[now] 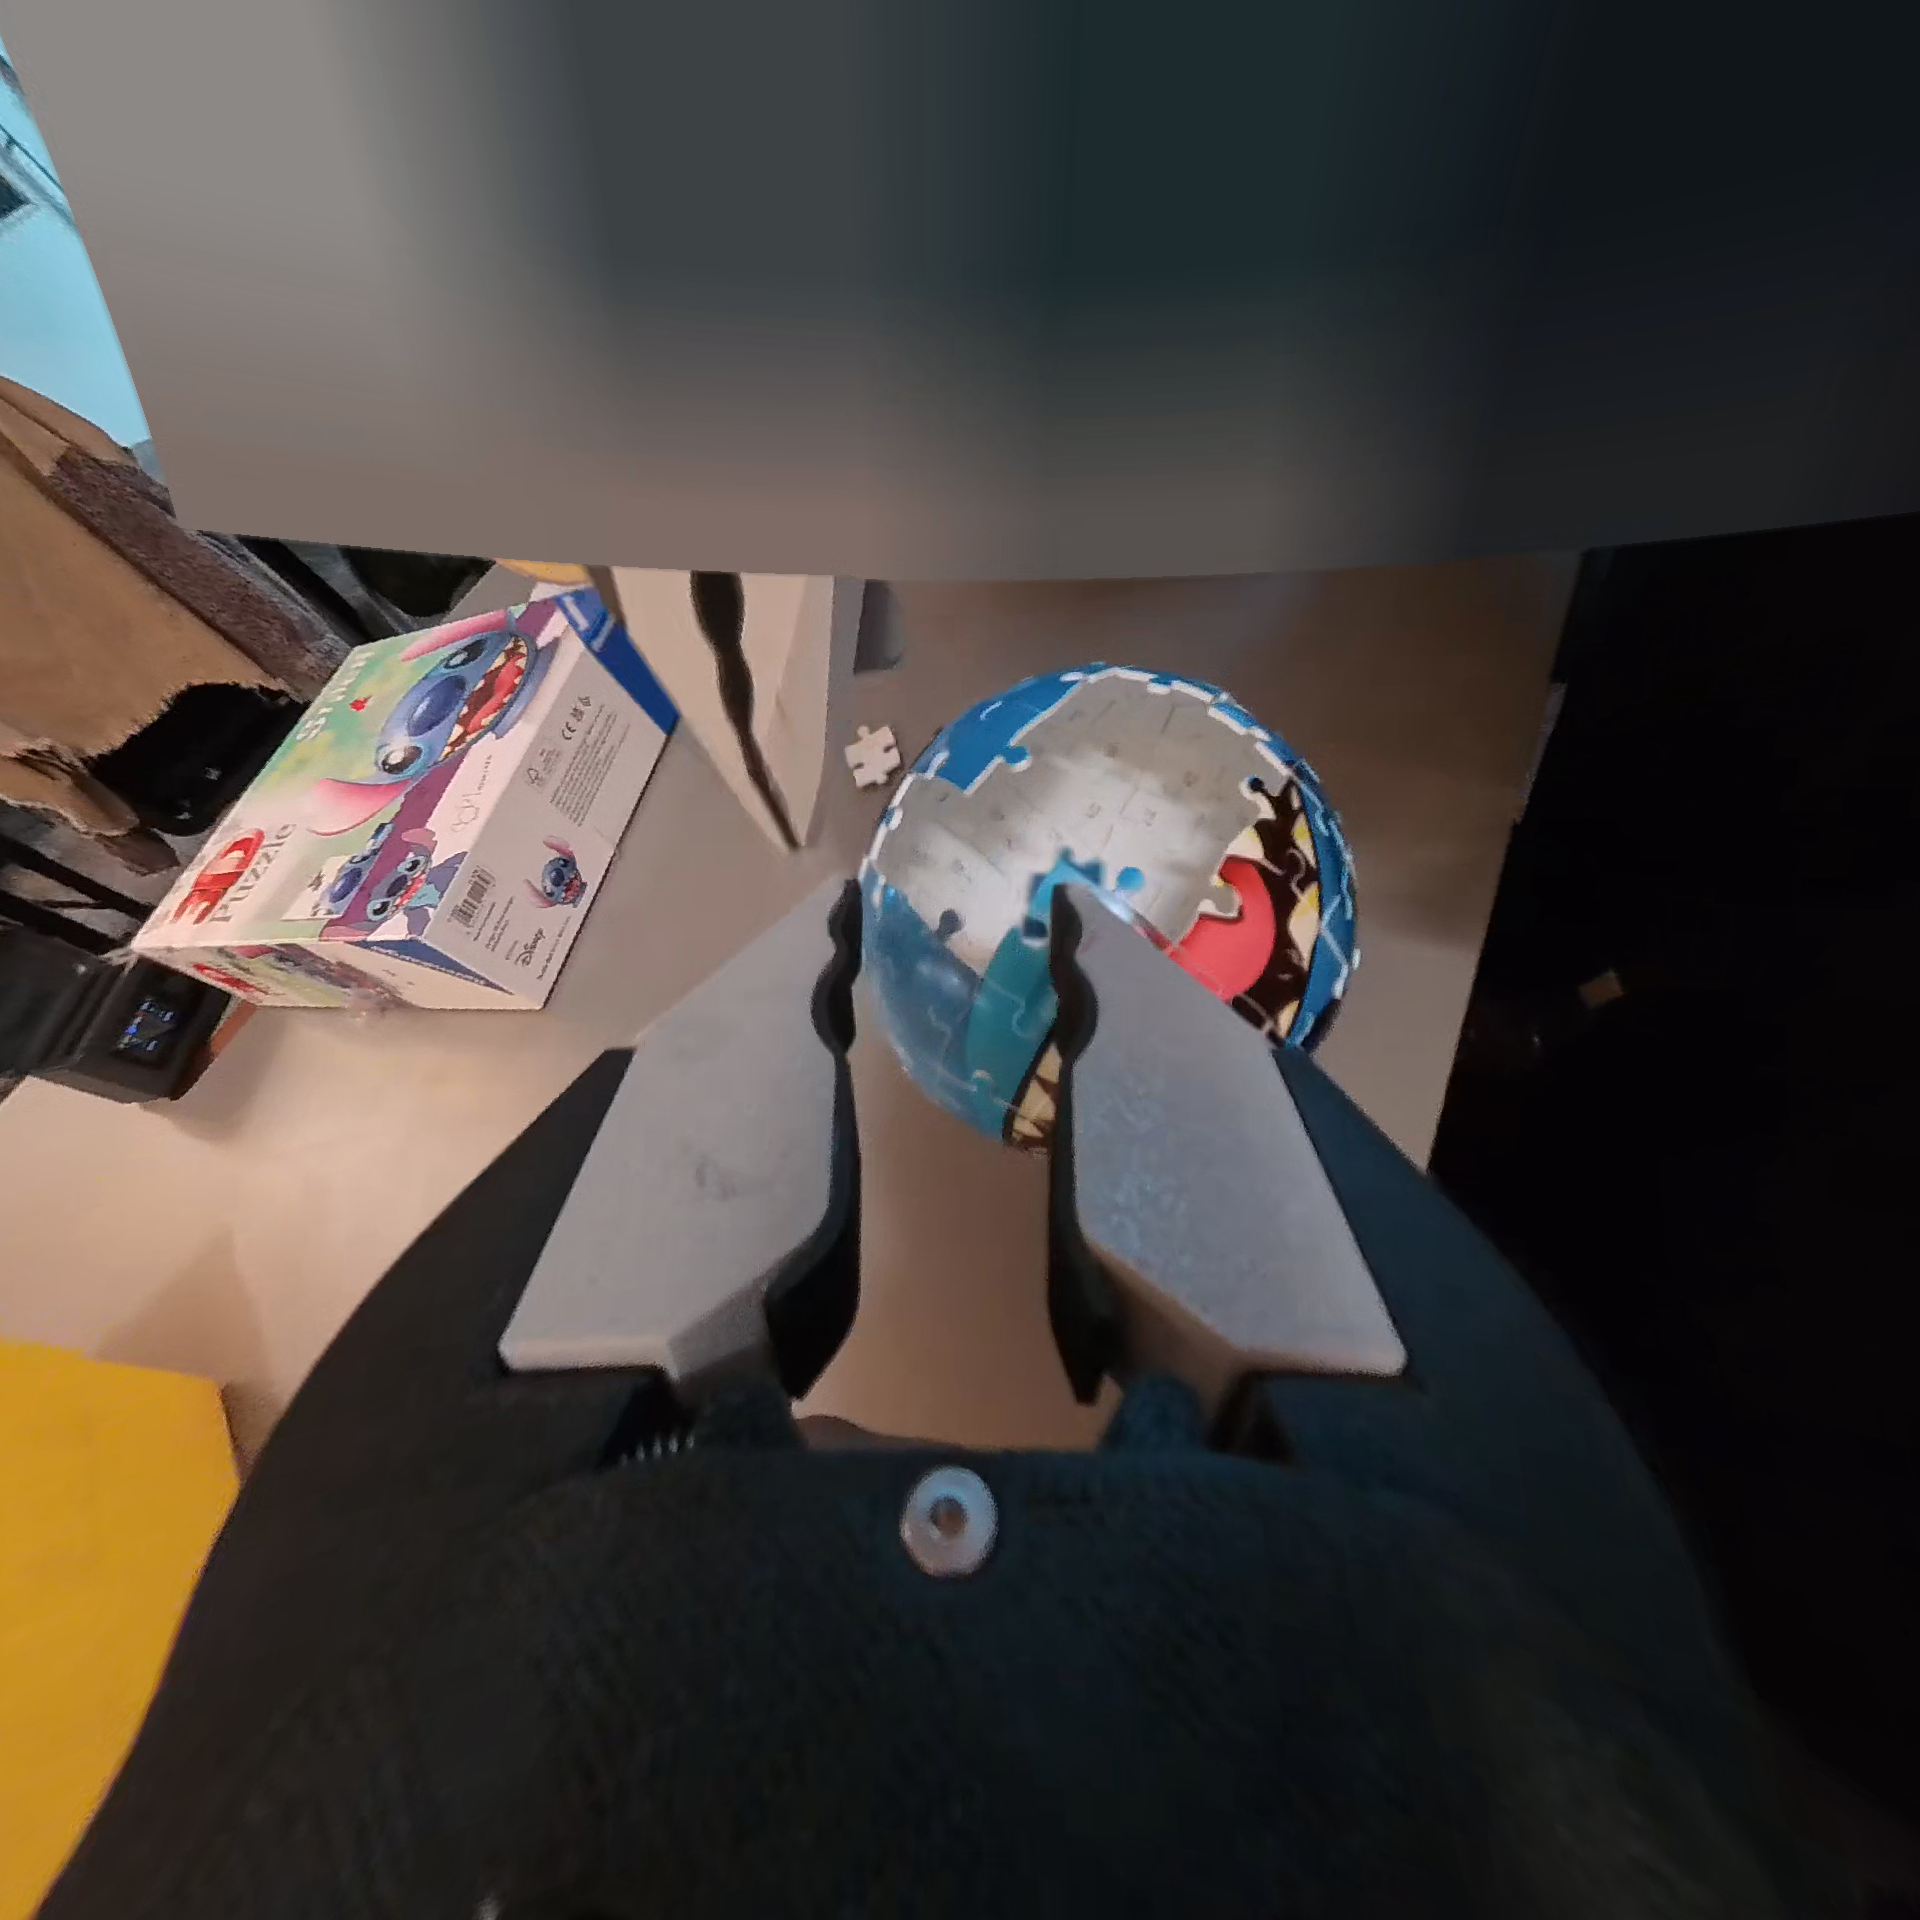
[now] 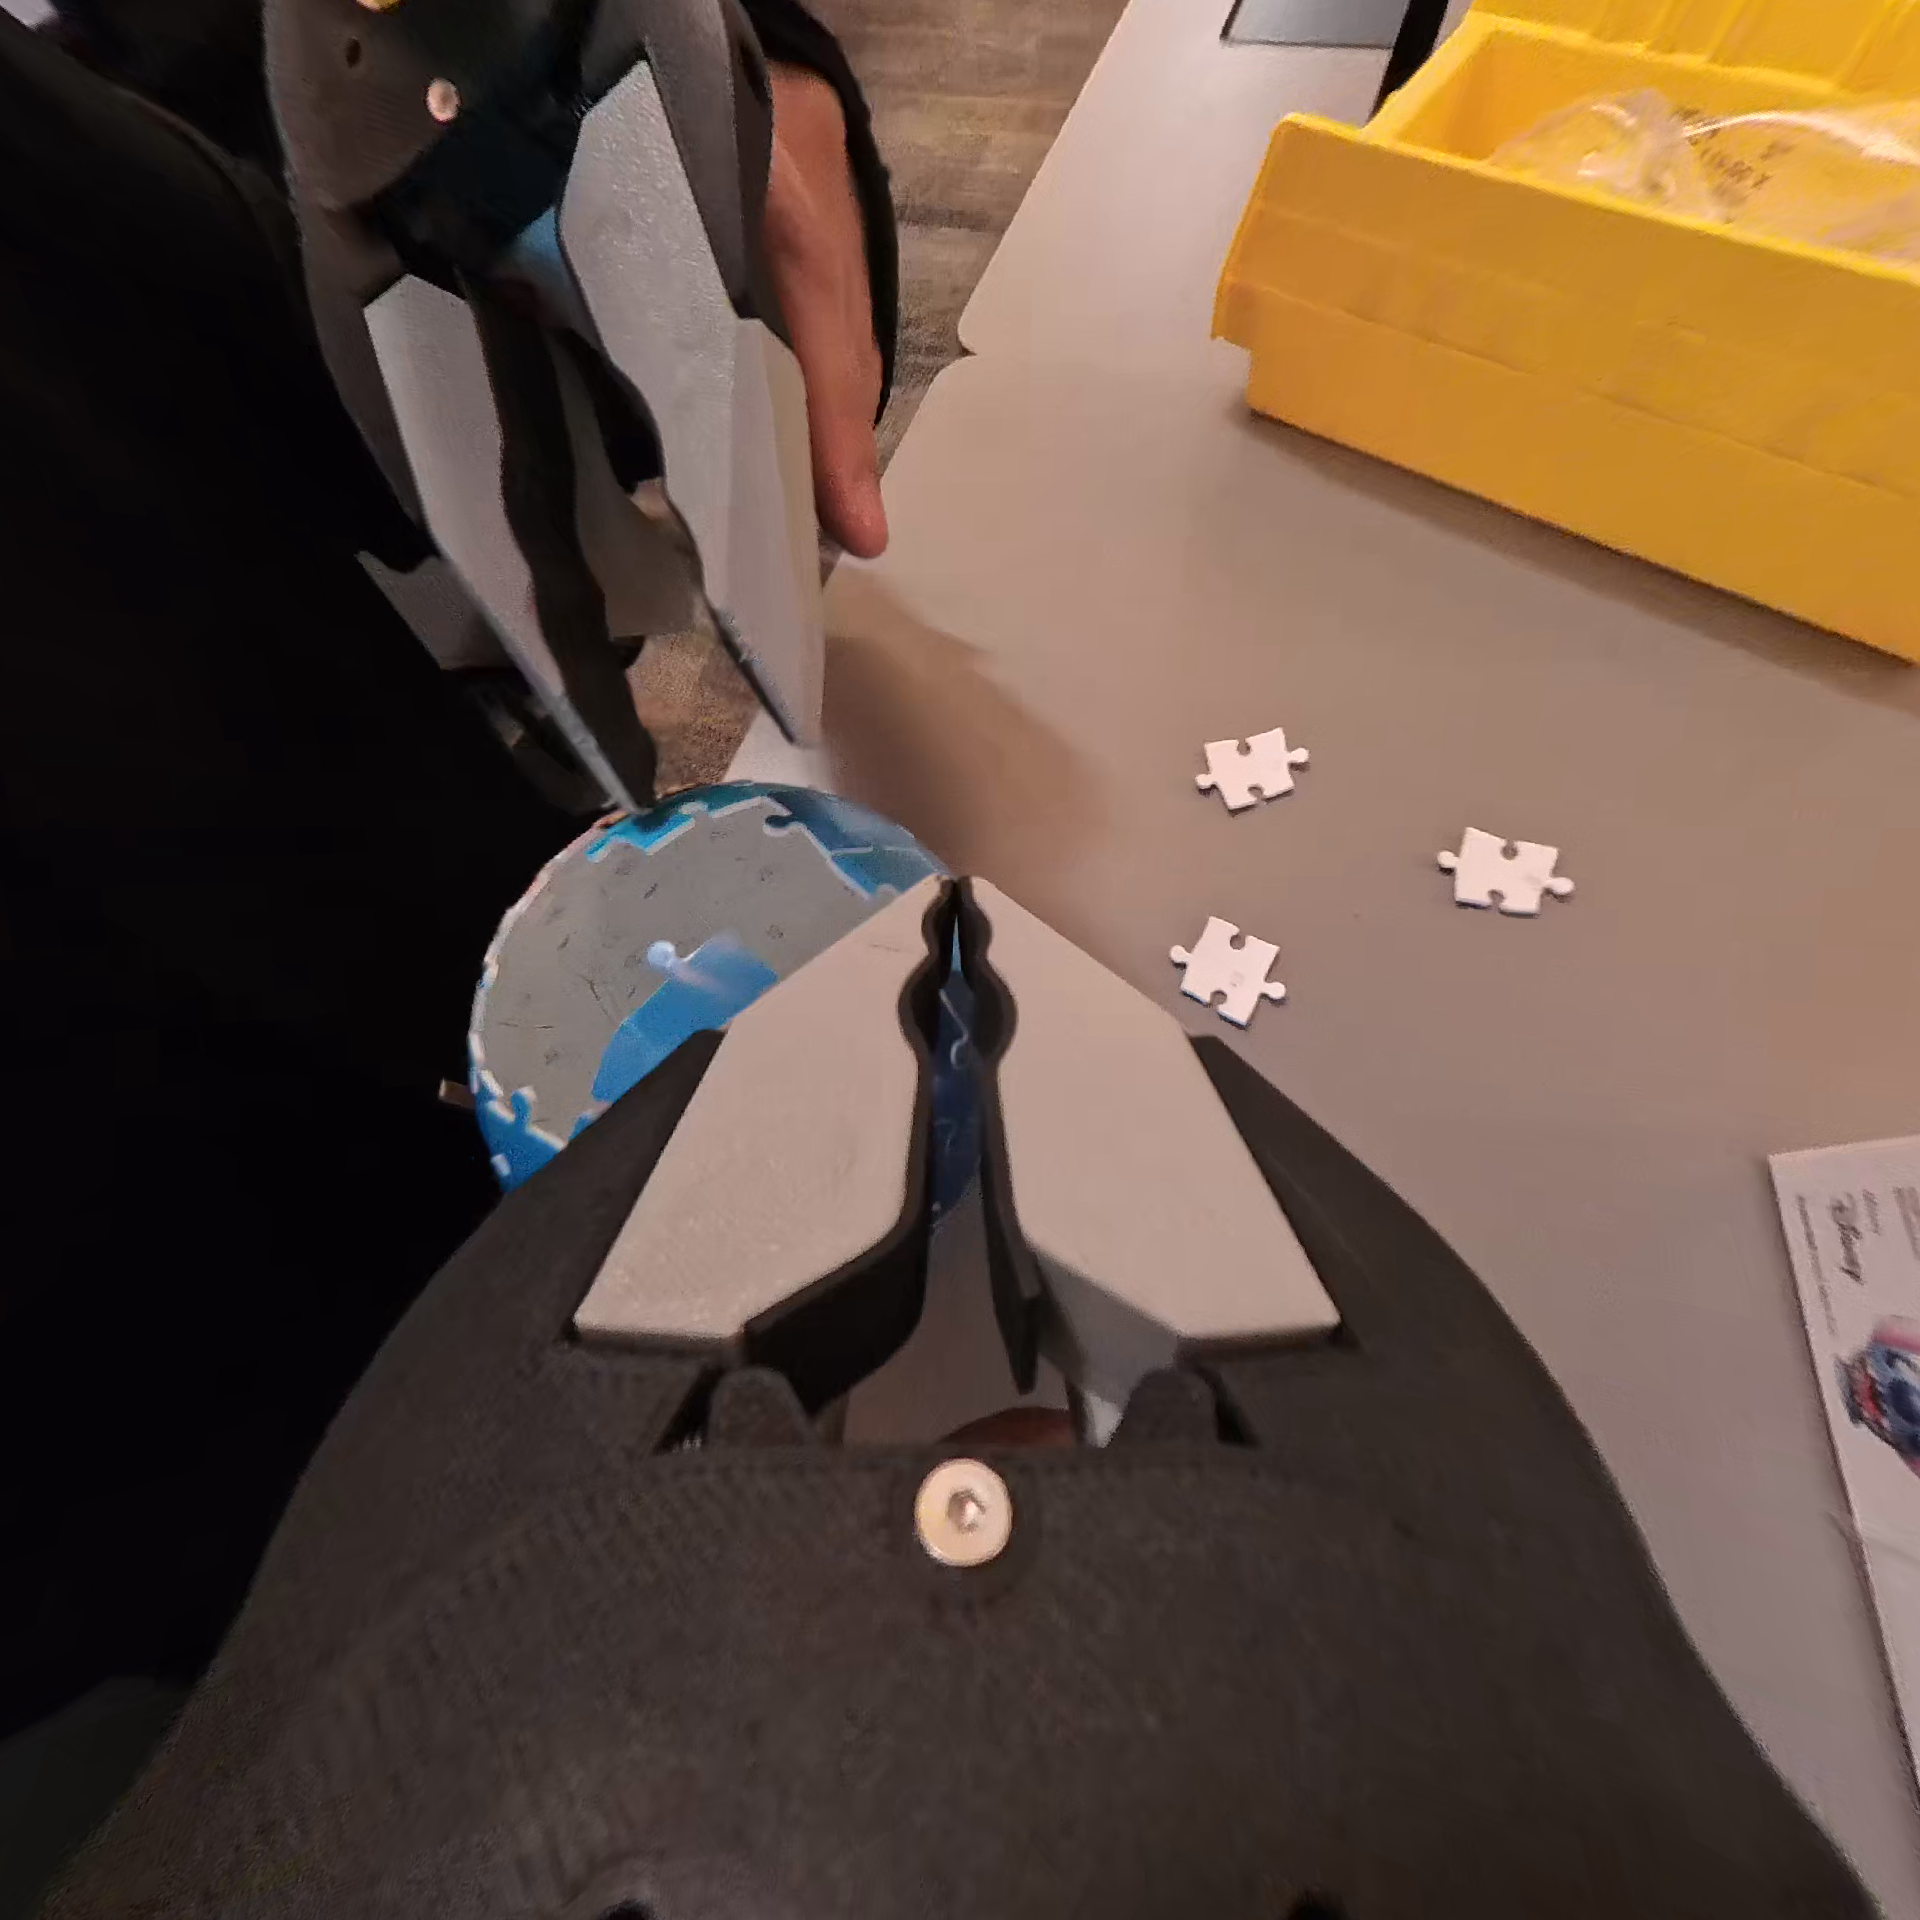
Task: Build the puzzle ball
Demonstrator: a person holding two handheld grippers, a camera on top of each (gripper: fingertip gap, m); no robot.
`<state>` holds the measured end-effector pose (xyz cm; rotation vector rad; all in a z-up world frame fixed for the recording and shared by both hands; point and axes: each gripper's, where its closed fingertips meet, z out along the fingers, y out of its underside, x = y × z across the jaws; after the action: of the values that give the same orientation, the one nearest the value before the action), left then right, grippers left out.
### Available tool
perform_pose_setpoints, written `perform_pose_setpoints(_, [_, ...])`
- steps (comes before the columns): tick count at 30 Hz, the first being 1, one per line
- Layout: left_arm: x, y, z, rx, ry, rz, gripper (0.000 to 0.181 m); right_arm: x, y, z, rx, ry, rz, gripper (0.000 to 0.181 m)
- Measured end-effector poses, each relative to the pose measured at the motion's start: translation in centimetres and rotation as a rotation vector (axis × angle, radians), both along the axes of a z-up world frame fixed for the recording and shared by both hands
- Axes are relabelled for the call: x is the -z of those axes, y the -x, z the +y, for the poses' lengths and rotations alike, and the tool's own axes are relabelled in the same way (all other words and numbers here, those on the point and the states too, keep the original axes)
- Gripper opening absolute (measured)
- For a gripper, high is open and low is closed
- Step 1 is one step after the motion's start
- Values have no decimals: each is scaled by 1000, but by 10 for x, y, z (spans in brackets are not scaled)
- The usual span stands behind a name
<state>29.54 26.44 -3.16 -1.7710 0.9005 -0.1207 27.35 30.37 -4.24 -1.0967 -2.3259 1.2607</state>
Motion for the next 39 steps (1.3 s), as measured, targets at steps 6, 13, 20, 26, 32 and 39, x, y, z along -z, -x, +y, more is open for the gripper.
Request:
perform_pose_setpoints(6, [-29, 35, 1, -129, -84, -123, 38, -32, -23, 28, 136, 16, 116, 2])
perform_pose_setpoints(13, [15, 32, -34, 15, 53, -283, 87, -22, -83, 26, 185, 52, 243, 64])
perform_pose_setpoints(20, [64, 88, -14, -237, 114, -490, 80, 65, -118, 50, 402, -48, 211, 92])
perform_pose_setpoints(26, [62, 120, 9, -515, 28, -501, 62, 75, -129, 96, 689, -248, 286, 100])
perform_pose_setpoints(32, [100, 68, -18, -428, 149, -190, 93, 64, -141, 69, 630, -199, 412, 102])
perform_pose_setpoints(39, [98, 48, -31, -273, 35, -12, 94, 60, -128, 29, 451, -221, 486, 111])
